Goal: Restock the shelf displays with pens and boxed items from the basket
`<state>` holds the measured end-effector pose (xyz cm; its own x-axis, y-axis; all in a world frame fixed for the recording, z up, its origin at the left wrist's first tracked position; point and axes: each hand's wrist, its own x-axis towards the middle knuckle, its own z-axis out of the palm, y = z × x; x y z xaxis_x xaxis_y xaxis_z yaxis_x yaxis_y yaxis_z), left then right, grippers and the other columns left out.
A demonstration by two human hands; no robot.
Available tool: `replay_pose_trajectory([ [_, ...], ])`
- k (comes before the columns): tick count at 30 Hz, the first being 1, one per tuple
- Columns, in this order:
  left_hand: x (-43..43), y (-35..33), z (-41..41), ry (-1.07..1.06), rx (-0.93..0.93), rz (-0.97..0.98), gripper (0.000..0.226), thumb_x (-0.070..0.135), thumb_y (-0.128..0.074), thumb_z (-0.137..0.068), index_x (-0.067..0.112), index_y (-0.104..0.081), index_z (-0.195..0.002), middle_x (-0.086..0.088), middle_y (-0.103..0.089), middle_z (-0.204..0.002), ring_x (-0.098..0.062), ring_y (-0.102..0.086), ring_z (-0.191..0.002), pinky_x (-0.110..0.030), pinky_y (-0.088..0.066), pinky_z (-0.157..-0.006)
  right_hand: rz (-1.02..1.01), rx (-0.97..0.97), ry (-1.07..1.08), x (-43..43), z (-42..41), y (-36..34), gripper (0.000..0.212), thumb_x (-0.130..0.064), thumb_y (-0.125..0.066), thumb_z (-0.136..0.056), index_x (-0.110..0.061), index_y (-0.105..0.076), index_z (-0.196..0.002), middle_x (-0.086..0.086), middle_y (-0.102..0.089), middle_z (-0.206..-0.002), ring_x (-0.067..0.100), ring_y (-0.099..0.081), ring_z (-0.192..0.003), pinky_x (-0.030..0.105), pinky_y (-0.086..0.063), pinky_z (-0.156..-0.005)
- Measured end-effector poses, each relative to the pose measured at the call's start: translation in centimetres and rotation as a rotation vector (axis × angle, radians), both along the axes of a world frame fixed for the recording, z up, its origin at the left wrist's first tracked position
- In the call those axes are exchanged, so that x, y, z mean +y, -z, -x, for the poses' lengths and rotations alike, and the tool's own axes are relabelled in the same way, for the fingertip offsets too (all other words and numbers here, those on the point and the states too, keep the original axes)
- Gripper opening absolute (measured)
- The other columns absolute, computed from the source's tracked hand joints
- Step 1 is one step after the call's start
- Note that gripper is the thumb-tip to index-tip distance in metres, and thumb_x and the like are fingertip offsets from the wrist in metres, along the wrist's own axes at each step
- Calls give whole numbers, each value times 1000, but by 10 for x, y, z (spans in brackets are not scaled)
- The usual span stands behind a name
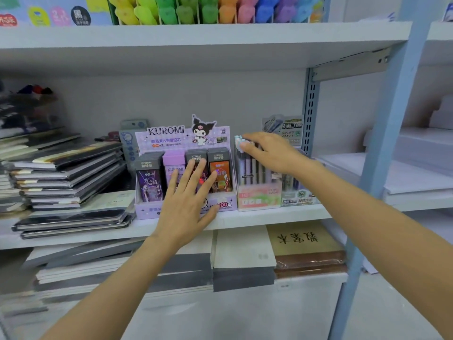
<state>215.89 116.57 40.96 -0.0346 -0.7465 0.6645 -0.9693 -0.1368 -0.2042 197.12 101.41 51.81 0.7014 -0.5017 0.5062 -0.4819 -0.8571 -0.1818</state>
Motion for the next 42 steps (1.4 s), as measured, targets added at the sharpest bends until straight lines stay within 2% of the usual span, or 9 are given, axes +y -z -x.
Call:
replay_pose_trajectory([
  [4,1,-4,13,56,52,70,69,52,-36,-95,15,-27,-153,-9,-10,-162,-26,-4,-150,-50,-10,-121,-18,-137,-71,-12,23,-1,54,-49,-32,-101,-14,-48,-140,6,-51,-143,21,-46,-131,28,-30,-103],
  [6,-4,-10,29,122,23,108,68,48,-36,-96,13,-24,-153,-9,-10,-163,-26,-5,-150,-50,-12,-121,36,-204,3,-24,47,7,53,-46,-33,-101,-16,-44,-143,4,-46,-147,21,-42,-135,31,-30,-106],
  [9,-19,-19,59,218,11,103,67,47,-34,-97,14,-22,-154,-9,-10,-163,-25,-5,-150,-47,-9,-122,-5,-68,127,-34,74,31,51,-44,-32,-102,-17,-41,-145,6,-42,-150,24,-41,-136,42,-34,-110],
  [13,-36,-15,79,200,50,10,68,50,-30,-97,16,-16,-155,-5,-9,-163,-20,0,-151,-42,-3,-122,-16,98,167,-36,81,55,55,-46,-20,-102,-18,-45,-143,8,-49,-145,24,-38,-139,41,-35,-110],
  [17,-41,-11,81,195,77,31,66,44,-39,-96,14,-24,-153,-5,-21,-160,-21,-10,-150,-45,-10,-122,-107,154,155,-47,78,29,50,-51,-24,-102,-20,-60,-117,10,-61,-123,31,-52,-124,43,-44,-98],
  [20,-42,-12,81,189,75,39,63,44,-40,-96,14,-32,-150,-6,-28,-158,-23,-16,-149,-46,-13,-121,-79,199,170,-57,66,24,57,-53,-21,-101,-22,-39,-146,6,-34,-155,27,-31,-142,48,-29,-114],
  [28,-47,-12,81,153,52,42,63,35,-58,-91,13,-38,-147,-8,-40,-151,-28,-27,-145,-48,-18,-120,-143,302,254,-69,55,32,68,-64,-9,-96,-27,-26,-152,-1,-25,-159,24,-22,-146,52,-17,-118],
  [35,-30,-11,75,117,54,76,66,36,-49,-95,16,-26,-153,-11,-14,-162,-27,-6,-150,-49,-8,-121,-24,70,189,-52,64,33,60,-55,-13,-100,-26,-29,-150,2,-27,-158,23,-27,-144,51,-25,-116],
  [42,-6,4,47,-110,194,5,75,59,-17,-93,18,-11,-155,-14,5,-162,-29,11,-149,-48,1,-121,171,19,249,-35,61,63,60,-45,-13,-102,-15,-58,-128,8,-63,-129,27,-59,-116,41,-45,-98],
])
